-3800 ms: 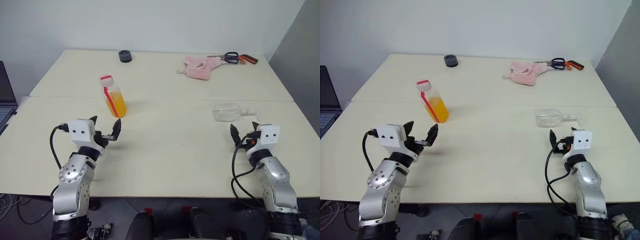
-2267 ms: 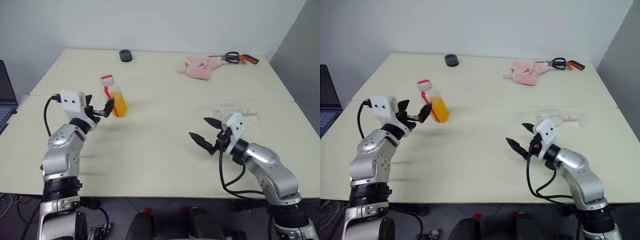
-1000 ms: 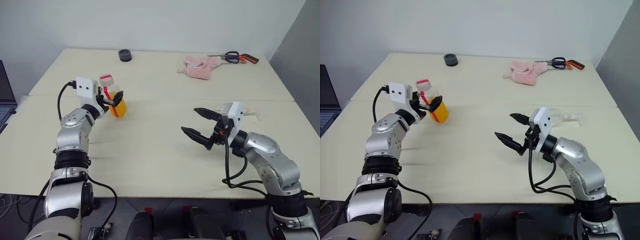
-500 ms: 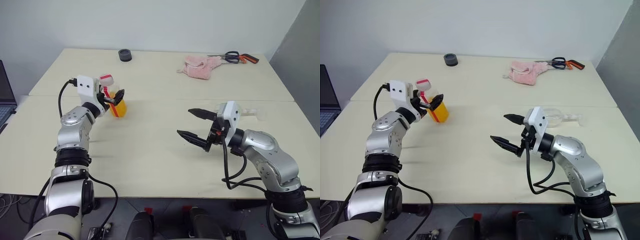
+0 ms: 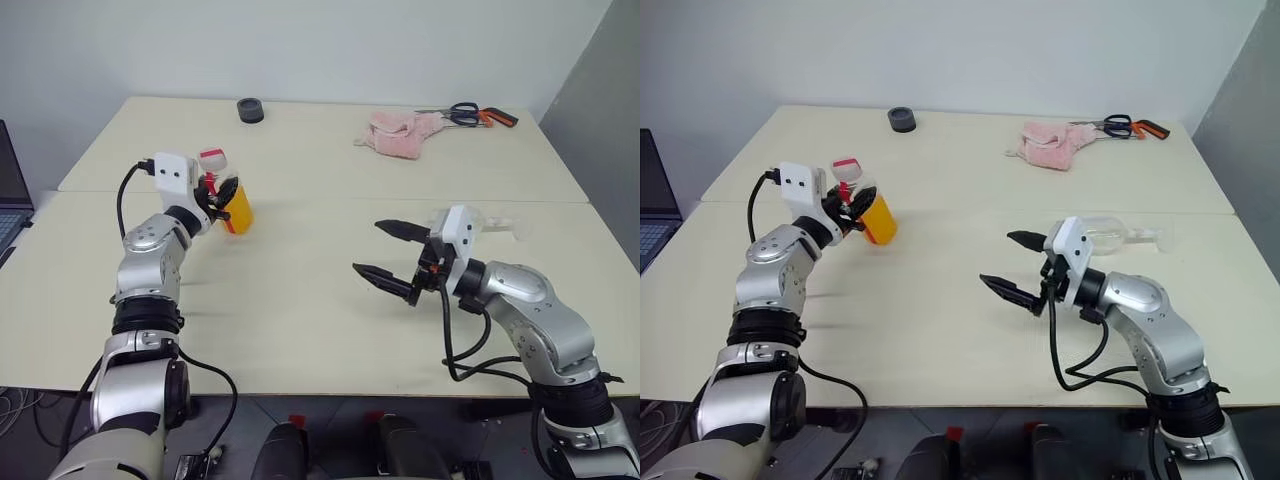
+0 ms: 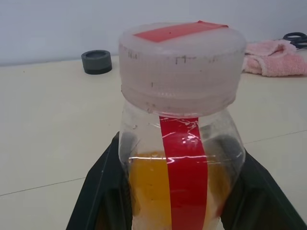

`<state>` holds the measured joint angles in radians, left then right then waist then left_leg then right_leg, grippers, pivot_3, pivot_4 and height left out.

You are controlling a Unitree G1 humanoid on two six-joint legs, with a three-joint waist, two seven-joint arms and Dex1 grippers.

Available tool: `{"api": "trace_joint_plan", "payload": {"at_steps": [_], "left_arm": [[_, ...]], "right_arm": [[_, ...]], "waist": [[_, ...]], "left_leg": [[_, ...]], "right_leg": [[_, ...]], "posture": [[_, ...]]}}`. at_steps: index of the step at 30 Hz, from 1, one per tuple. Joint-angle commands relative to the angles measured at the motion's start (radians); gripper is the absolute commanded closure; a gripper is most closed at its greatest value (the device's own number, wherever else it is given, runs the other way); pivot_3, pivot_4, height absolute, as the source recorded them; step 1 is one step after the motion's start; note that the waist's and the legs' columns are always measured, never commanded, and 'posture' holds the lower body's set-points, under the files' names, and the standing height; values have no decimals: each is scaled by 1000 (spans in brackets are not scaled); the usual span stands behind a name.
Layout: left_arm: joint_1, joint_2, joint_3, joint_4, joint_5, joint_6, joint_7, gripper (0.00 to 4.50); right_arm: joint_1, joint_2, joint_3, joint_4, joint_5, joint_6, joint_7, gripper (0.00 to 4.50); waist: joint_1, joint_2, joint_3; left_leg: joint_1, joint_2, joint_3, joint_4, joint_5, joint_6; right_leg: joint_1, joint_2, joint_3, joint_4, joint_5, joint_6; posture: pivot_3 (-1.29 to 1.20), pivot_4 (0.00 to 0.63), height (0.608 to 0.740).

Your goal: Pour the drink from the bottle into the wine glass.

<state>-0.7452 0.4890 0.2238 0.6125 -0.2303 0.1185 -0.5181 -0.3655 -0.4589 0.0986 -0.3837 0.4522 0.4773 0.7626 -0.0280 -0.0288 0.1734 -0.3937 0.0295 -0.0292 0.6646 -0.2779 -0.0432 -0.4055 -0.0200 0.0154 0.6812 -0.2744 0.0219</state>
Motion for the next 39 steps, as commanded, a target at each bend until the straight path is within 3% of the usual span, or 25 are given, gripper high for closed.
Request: {"api": "trace_joint_plan", "payload": {"at_steps": [1,18,31,39], "left_arm": [[7,4,2,-75,-6,-47,-14,2733],[78,-31,-53,-298,-34,22,-77,2733],[45,-122,-256,-453,-129,155,-384,2734],[25,-151,-366,-425,-104,101,-558,2734]], "right_arm": [[-4,0,-9,-9,0,-27,6,0],[-3,-17,-34,-6,-30,-61,-9,0],[95,-98,-215,-226,112,147,-141,0],[23,-46,-188,-292,188,297,-275,0]], "waist": [[0,0,0],[0,0,0],[2,0,0],[-4,0,0]], "left_leg": [[0,0,0,0,0,0],[-1,0,0,0,0,0],[-2,-1,0,1,0,0],[-1,0,0,0,0,0]], "right_leg": [[0,0,0,0,0,0],[0,0,0,0,0,0],[0,0,0,0,0,0],[0,1,1,0,0,0]], "posture": [[0,150,740],[0,150,740],[0,150,740],[0,150,740]]}}
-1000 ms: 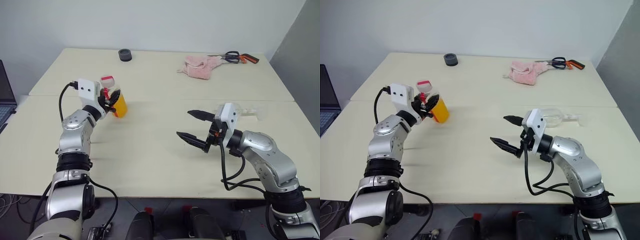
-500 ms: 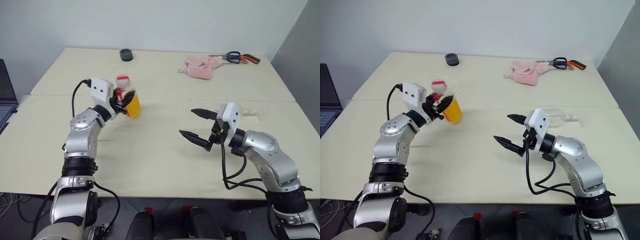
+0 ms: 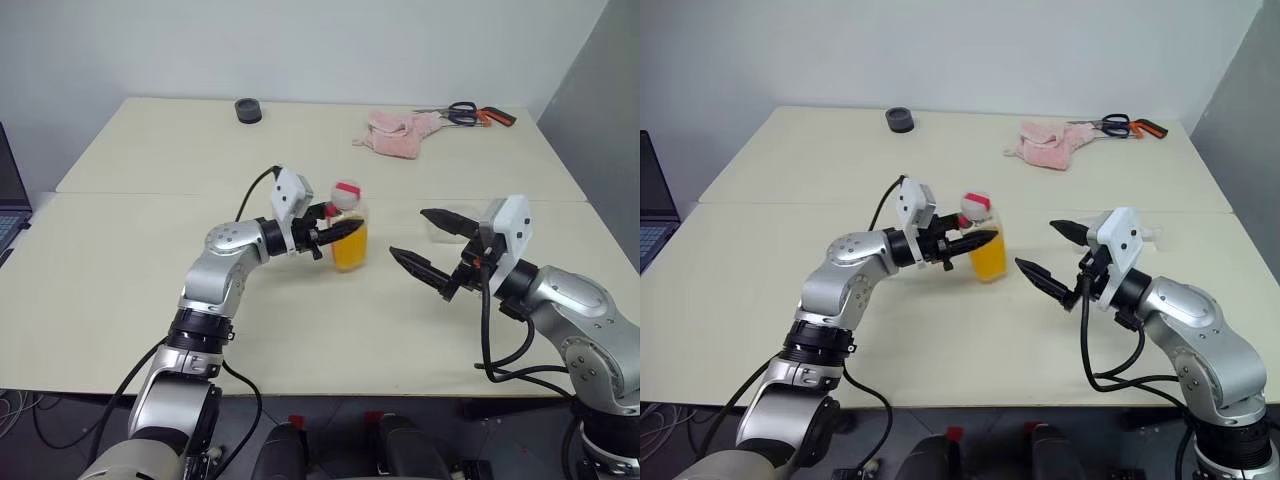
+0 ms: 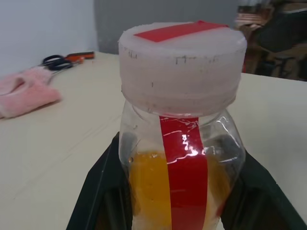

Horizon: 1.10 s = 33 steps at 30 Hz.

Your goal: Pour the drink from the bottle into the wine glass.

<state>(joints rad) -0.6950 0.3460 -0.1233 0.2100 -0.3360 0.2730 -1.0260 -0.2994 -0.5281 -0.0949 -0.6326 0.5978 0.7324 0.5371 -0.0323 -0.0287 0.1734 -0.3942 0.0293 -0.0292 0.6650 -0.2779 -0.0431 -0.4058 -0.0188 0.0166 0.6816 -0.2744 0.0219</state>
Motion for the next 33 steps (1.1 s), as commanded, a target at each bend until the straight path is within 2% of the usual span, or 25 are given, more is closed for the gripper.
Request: {"api": "trace_joint_plan", "payload": {"at_steps": [1,12,29,33], "left_arm": [[-25,-10,-25,-18,6,-67,-61,2734],[-28,-50,-35,12,16,-124,-113,2734],[-19,-28,-33,7,25,-122,-131,2734],[-16,-29,-34,4,24,-120,-129,2734]], "right_arm": [[-56,31,12,-40,48,56,-62,0],[-138,55,88,8,46,68,-69,0],[-193,89,173,78,-81,-39,-52,0],[-195,88,178,88,-97,-53,-40,903]], "waist": [[1,0,0],[3,0,0],[3,0,0],[3,0,0]], "left_leg": [[0,0,0,0,0,0],[-1,0,0,0,0,0],[-1,0,-1,0,0,0],[-1,0,0,0,0,0]], "right_leg": [[0,0,0,0,0,0],[0,0,0,-1,0,0],[0,0,-1,-1,0,0],[0,0,-1,-1,0,0]], "posture": [[0,150,740],[0,150,740],[0,150,740],[0,150,740]]}}
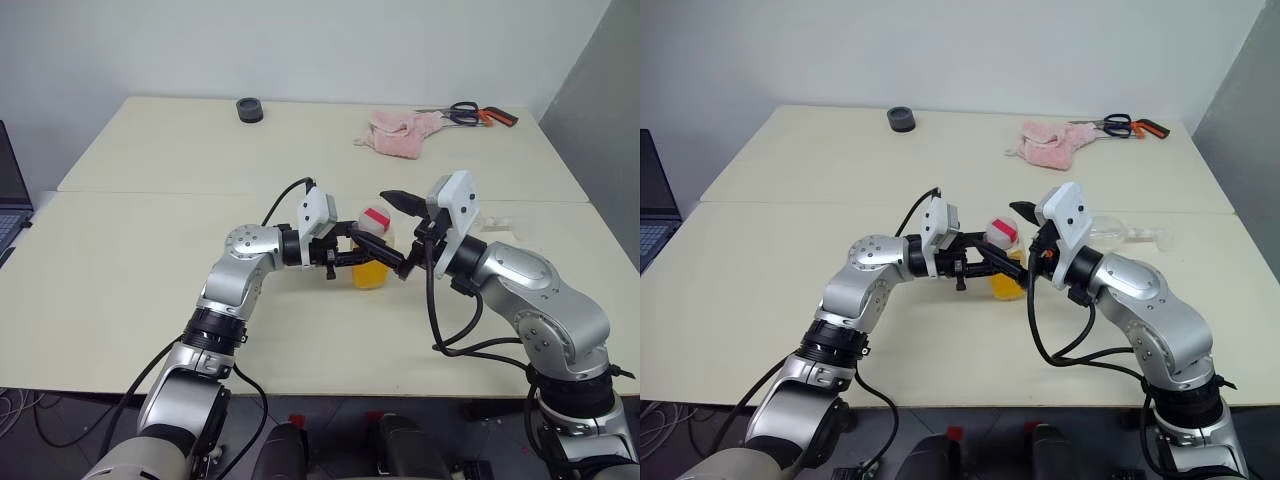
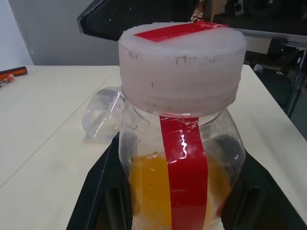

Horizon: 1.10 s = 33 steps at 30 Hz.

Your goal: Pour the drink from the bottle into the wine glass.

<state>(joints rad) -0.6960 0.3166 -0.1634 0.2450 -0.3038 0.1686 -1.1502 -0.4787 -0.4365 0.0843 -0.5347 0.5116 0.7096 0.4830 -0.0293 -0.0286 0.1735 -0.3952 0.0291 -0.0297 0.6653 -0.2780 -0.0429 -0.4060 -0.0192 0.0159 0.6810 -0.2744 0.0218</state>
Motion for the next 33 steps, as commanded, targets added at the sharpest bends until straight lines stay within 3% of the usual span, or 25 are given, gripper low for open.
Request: {"api": "trace_joint_plan", "payload": {"at_steps": [1,5,10,15,19,22,26,33], "left_arm": [[-14,0,5,-34,-8,-14,-4,2734],[-5,3,4,-48,-12,-5,-5,2734],[-2,6,4,-56,-18,3,-7,2734],[-23,21,15,-83,-74,62,-67,2736],[-62,55,11,-82,-77,55,-140,2738],[-75,66,8,-56,-59,30,-152,2739],[-75,68,13,-50,-50,23,-138,2739],[-57,38,38,-55,-58,61,-72,2739]], "right_arm": [[-15,-2,-2,-9,-14,-35,16,1220],[-16,-4,4,-7,-31,-57,36,2625],[-10,-14,25,0,-36,-83,81,2667],[-104,-68,61,203,-55,-256,347,2667],[-262,-133,73,502,-62,-296,574,2667],[-308,-143,57,607,-57,-284,616,2667],[-284,-159,17,571,-50,-268,593,2667],[-108,-130,-149,261,-4,-193,331,256]], "waist": [[0,0,0],[0,0,0],[0,0,0],[-2,0,0],[-3,1,1],[-1,1,1],[1,1,1],[4,1,1]], "left_leg": [[0,0,0,0,0,0],[0,0,0,0,0,0],[0,0,0,0,0,0],[1,0,1,0,0,0],[1,0,1,0,0,0],[1,0,0,0,0,0],[-2,0,0,0,0,0],[-4,-1,0,1,0,0]], "right_leg": [[0,0,0,0,0,0],[0,0,0,0,0,0],[0,0,0,0,0,0],[0,0,0,0,0,0],[0,1,0,0,0,0],[0,0,0,0,0,0],[-2,-1,-1,-1,0,0],[-3,-2,0,0,0,0]], "posture": [[0,150,740],[0,150,740],[0,150,740],[0,150,740],[0,150,740],[0,150,740],[0,150,740],[0,150,740]]}}
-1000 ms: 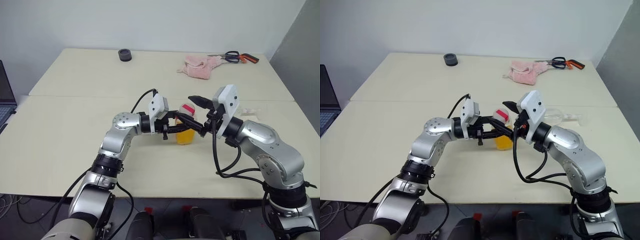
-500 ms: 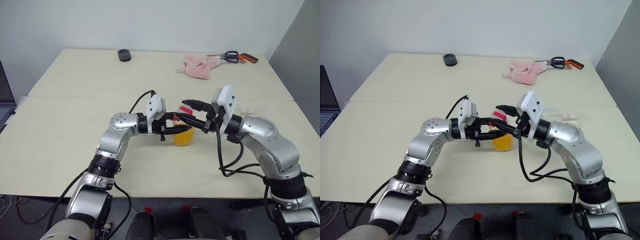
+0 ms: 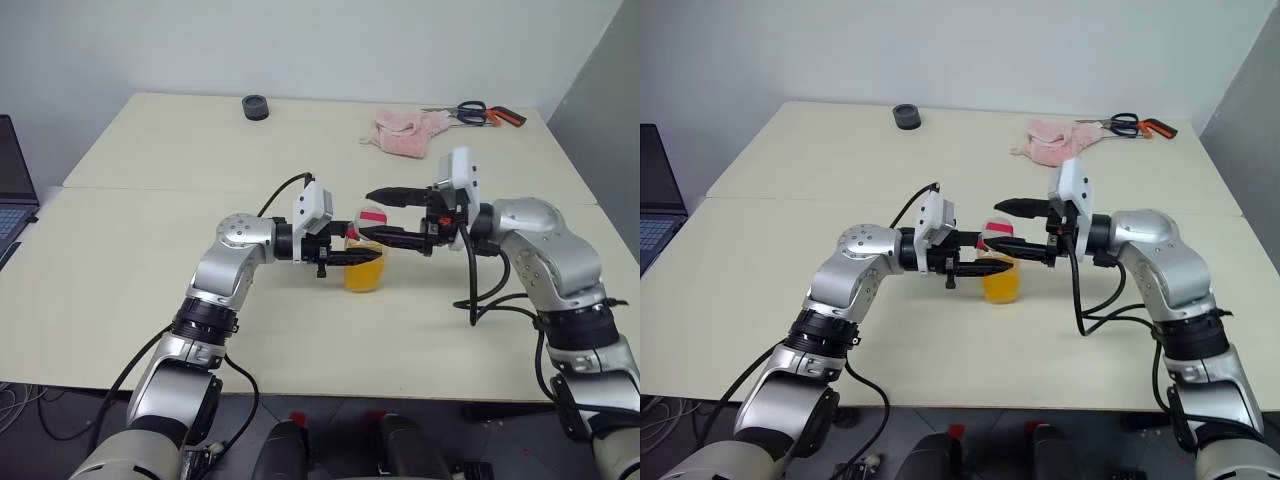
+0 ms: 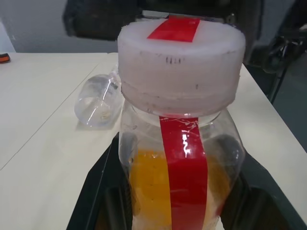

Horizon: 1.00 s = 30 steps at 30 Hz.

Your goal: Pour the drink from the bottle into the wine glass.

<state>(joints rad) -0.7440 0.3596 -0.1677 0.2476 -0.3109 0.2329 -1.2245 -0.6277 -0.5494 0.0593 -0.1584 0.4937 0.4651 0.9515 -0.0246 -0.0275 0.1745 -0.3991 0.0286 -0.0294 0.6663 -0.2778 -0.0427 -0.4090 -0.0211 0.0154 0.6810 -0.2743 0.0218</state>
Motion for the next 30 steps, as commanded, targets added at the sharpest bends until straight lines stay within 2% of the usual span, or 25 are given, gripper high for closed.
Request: {"api": "trace_joint_plan", "payload": {"at_steps": [1,6,8,11,21,30], "left_arm": [[-6,-9,45,-63,-56,6,8,2739],[-6,-31,46,-55,-47,4,40,2740],[-13,-39,40,-37,-37,-4,48,2740],[-24,-45,32,-14,-19,-17,55,2742],[-57,-44,19,46,20,-54,45,2748],[-68,-43,20,70,36,-68,31,2749]], "right_arm": [[73,-11,-147,-178,34,88,-182,243],[230,79,-171,-488,70,248,-452,243],[246,152,-124,-565,9,286,-591,243],[247,202,-43,-603,-80,311,-700,243],[251,293,78,-650,-158,353,-829,243],[239,354,113,-602,-187,344,-848,243]], "waist": [[0,0,0],[-3,0,0],[-8,0,0],[-7,1,0],[-5,1,0],[-5,1,0]], "left_leg": [[0,0,0,0,0,0],[0,0,-1,0,0,0],[1,1,-1,-1,0,0],[2,1,0,-1,0,0],[1,0,0,0,0,0],[1,0,0,0,0,0]], "right_leg": [[0,0,0,0,0,0],[0,1,0,0,0,0],[0,1,1,1,0,0],[0,2,1,2,0,0],[0,2,1,0,0,0],[0,2,1,0,0,0]], "posture": [[0,150,740],[0,150,740],[0,150,740],[0,150,740],[0,150,740],[0,150,740]]}}
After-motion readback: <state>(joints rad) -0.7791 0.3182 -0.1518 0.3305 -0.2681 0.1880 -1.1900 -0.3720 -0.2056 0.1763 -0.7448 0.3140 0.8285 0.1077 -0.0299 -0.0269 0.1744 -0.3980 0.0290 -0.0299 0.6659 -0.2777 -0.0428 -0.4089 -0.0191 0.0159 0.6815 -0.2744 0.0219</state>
